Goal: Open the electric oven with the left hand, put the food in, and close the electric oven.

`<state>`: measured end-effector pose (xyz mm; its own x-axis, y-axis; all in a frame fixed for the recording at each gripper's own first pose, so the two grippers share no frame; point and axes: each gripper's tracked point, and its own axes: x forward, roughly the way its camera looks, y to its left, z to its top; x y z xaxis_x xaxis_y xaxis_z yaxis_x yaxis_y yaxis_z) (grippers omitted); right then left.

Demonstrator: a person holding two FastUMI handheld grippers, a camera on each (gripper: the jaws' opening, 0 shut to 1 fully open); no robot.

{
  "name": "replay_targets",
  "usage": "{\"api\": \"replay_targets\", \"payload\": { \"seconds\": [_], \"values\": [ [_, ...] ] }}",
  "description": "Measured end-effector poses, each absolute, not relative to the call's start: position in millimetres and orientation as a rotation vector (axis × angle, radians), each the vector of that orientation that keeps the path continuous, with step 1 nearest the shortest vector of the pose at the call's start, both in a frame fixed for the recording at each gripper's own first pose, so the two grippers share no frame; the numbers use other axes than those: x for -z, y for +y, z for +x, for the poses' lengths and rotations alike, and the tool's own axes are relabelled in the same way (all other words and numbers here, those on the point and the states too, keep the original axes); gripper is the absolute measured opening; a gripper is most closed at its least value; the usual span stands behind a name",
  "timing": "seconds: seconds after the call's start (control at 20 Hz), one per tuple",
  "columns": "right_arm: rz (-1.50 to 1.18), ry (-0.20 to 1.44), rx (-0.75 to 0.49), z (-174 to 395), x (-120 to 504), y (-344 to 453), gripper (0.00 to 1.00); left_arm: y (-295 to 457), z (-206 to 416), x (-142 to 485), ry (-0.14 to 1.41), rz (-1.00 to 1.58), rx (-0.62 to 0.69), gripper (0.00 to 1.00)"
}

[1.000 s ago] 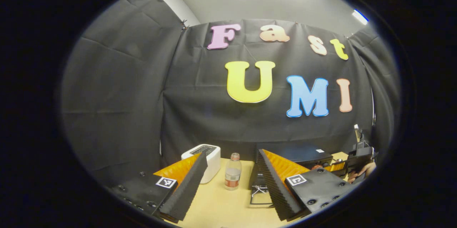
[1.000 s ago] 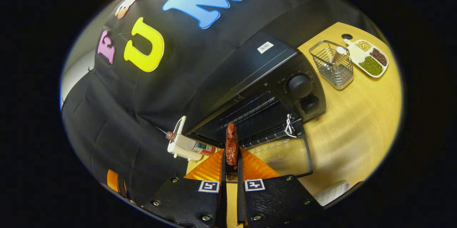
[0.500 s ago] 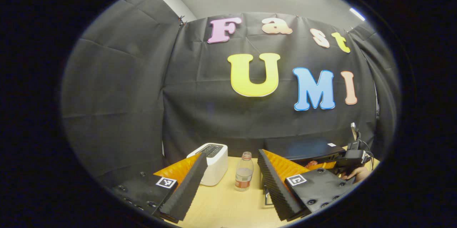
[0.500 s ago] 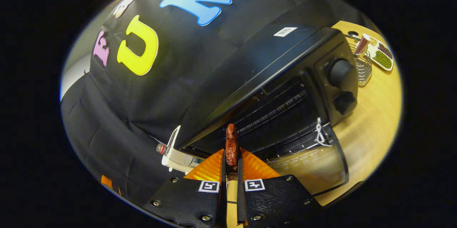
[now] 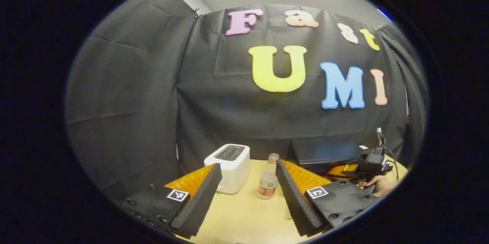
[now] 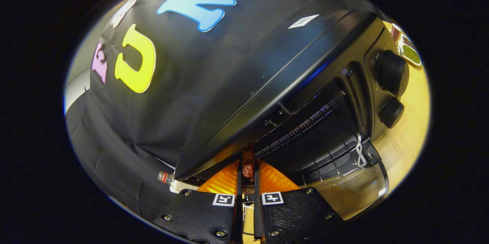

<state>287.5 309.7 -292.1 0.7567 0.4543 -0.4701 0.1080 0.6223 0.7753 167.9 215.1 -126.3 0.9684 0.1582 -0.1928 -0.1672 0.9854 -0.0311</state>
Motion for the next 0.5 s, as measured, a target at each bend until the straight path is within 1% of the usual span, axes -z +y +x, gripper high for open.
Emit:
{"api": "replay_targets", "payload": {
  "seconds": [0.3, 0.45, 0.5],
  "values": [
    [0.801, 0.674, -0.219, 289.6, 299.2, 304.8, 0.11, 211.2, 172.2, 128.4, 0.202, -0.046, -0.160, 0.91],
    [0.706, 0.668, -0.184, 288.1, 305.1, 293.2, 0.17, 206.9, 171.2, 125.3, 0.196, -0.048, -0.155, 0.91],
    [0.693, 0.674, -0.180, 286.8, 307.5, 293.0, 0.24, 206.7, 169.6, 123.8, 0.194, -0.049, -0.156, 0.96]
  ]
}}
